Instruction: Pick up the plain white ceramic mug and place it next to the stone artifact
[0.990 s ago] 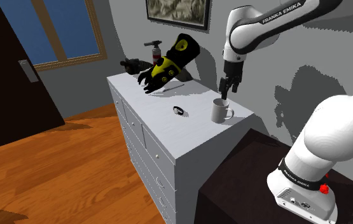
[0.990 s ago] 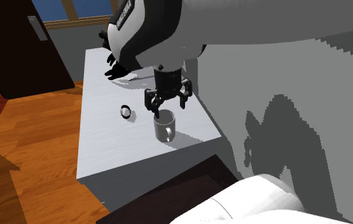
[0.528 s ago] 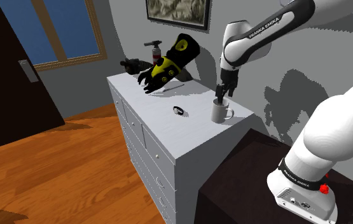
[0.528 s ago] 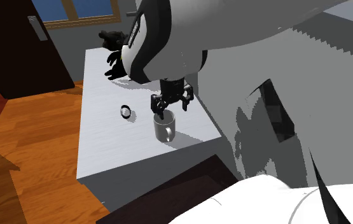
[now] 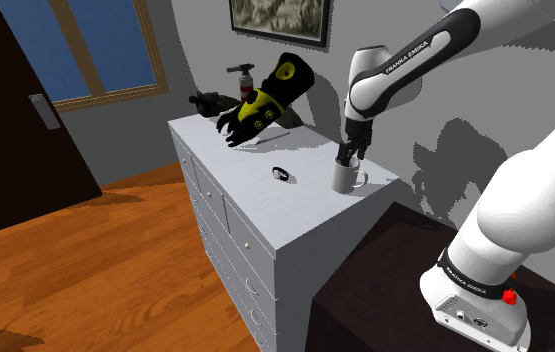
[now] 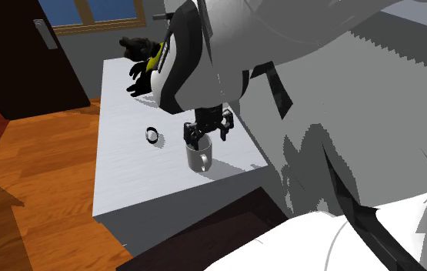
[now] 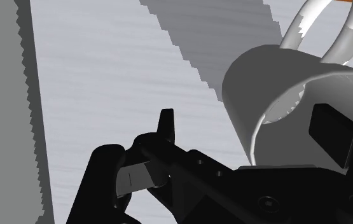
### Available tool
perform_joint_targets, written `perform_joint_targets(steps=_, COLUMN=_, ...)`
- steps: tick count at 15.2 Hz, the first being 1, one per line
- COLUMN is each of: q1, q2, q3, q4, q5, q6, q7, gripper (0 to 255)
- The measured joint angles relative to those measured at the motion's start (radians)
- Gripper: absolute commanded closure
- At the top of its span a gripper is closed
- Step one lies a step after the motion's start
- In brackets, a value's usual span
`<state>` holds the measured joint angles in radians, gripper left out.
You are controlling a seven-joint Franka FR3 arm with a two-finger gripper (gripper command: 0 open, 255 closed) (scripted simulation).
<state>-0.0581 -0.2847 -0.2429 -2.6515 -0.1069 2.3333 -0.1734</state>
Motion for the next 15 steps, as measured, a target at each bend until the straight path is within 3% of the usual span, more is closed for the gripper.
perform_joint_targets(steps=3, q1=0.000, q2=0.001, q3=0.000, q4=0.000, q5=0.000, q6=0.001, q7=0.000, gripper=0)
perform_joint_targets(steps=4, q1=0.000, q2=0.001, q3=0.000, q4=0.000, q5=0.000, q6=0.001, q7=0.000, gripper=255)
perform_joint_targets(steps=15, q1=0.000, q2=-0.004, q3=0.001, q4=0.003, q5=0.000, q6=-0.006, q7=0.001, gripper=255)
